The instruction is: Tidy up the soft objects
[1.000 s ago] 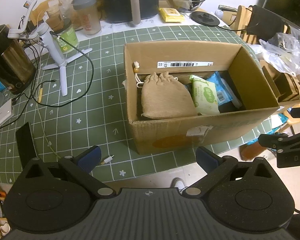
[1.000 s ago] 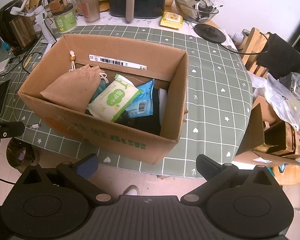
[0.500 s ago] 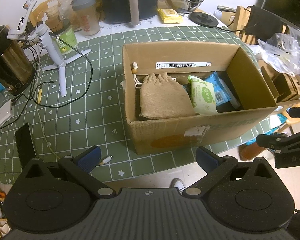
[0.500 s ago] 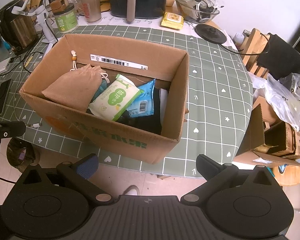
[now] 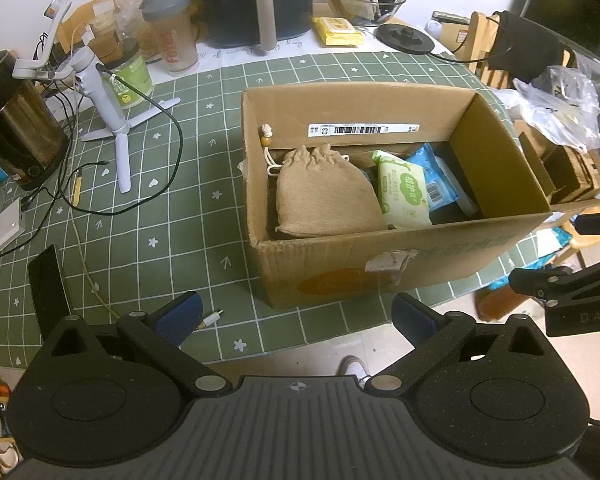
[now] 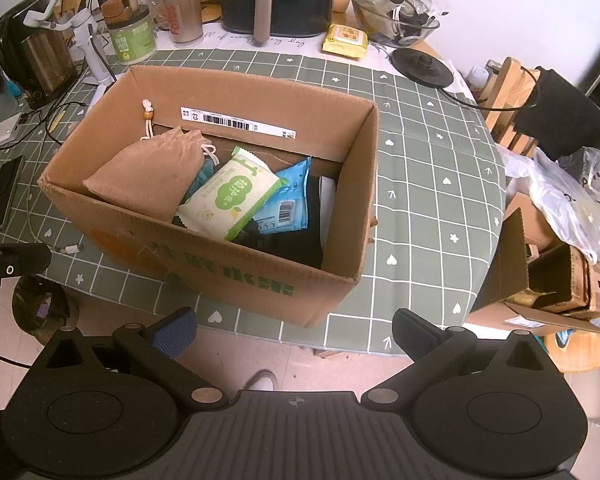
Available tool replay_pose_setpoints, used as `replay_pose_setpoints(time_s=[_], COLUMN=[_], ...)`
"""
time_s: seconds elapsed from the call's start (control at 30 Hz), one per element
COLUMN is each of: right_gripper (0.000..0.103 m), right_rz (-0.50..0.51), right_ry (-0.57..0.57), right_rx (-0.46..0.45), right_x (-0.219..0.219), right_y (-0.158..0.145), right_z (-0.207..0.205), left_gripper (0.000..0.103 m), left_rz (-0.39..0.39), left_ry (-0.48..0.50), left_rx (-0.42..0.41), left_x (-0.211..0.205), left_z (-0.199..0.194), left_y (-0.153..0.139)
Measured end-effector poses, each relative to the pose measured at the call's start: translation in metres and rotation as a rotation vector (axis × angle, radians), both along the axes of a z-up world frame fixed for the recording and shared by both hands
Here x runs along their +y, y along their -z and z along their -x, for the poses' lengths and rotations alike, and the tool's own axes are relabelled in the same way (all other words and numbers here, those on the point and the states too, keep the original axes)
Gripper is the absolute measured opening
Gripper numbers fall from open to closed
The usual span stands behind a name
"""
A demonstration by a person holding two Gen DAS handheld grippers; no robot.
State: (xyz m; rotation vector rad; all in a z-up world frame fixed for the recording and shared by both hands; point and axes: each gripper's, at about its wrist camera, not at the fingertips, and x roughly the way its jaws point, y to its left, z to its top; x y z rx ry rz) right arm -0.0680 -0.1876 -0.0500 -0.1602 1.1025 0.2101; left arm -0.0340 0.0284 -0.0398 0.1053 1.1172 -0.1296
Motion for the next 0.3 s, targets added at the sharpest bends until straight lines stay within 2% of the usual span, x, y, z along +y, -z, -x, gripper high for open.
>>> replay_pose_setpoints(time_s=[0.3], right_gripper=[0.103], right_rz=[0.001], right_ry=[0.002], right_rx=[-0.001], right_x=[-0.0007], right_y=[-0.0002], right_z=[-0.0009], left_gripper=[0.103], left_rz=[0.002], left_ry=[-0.017], left_rx=[-0.017], left_x=[0.0029], left_z=[-0.0017], left_y=[-0.0017])
